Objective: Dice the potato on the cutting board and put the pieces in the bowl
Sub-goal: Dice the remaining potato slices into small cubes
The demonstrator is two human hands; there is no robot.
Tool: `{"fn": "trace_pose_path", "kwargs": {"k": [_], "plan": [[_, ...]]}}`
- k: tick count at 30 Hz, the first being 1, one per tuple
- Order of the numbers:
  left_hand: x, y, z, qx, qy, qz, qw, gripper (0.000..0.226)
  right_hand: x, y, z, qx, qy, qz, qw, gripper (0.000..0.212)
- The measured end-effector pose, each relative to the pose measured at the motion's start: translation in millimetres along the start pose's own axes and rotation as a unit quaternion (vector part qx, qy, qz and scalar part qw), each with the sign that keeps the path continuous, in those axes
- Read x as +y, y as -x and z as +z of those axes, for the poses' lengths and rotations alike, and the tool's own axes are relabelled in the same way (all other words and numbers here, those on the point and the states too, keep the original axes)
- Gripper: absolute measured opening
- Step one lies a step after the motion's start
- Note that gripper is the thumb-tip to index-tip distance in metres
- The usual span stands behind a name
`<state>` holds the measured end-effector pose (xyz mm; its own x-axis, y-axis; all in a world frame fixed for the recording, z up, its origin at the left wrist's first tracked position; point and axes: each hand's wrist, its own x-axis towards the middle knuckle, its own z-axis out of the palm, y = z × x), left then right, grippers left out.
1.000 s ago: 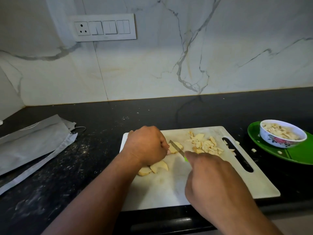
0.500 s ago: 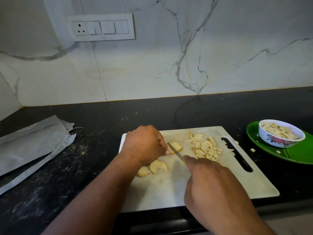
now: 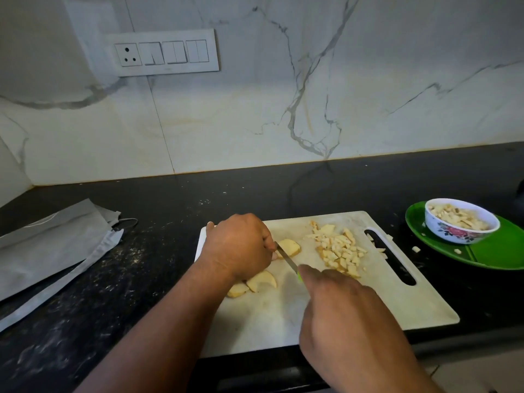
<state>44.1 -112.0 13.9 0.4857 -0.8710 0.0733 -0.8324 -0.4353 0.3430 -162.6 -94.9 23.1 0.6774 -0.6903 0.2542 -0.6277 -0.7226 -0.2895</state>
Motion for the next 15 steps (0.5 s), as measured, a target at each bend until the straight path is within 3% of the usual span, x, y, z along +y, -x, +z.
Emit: {"fn": "trace_pose_path", "kwargs": {"k": [4,15], "plan": [[-3,-1,2,-0.001,0.027,-0.005,1.0,0.01,7,26,-11,-0.018,-0.003,0.014,1.0,0.063],[-5,2,-3,-0.004,0.052,-0.004,0.999,0.012,-10,-16,-8,0.02,-0.004,0.006,1.0,0.043]]}}
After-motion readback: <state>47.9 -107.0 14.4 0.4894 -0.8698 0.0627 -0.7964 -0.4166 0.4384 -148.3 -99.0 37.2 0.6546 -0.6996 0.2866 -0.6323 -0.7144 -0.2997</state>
